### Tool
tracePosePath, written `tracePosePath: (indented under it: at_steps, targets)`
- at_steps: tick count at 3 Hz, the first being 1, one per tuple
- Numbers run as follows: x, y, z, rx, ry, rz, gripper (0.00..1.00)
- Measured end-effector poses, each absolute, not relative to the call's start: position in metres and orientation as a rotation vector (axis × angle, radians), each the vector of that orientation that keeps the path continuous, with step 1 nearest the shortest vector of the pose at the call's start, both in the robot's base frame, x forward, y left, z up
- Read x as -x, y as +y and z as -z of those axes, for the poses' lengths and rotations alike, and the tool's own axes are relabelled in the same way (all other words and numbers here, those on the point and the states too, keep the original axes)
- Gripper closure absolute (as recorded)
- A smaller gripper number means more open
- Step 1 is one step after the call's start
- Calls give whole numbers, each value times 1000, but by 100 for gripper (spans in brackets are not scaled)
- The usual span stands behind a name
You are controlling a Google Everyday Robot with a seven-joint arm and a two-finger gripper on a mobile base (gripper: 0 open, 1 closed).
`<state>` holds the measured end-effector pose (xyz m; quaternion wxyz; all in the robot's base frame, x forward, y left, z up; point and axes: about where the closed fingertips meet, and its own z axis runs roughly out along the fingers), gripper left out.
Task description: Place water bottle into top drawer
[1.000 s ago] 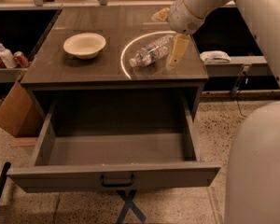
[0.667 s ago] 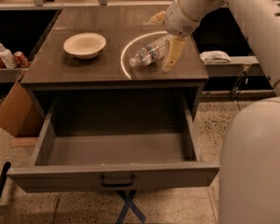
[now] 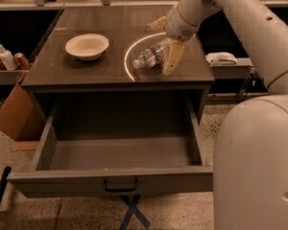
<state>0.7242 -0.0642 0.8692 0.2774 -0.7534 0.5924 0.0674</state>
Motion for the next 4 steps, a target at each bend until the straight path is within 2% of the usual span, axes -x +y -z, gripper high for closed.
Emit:
tracePosePath:
  at_steps: [2, 4]
  targets:
    - [-737, -61, -853, 2016, 1638, -190, 0]
    - [-742, -70, -840, 2018, 1687, -155, 50]
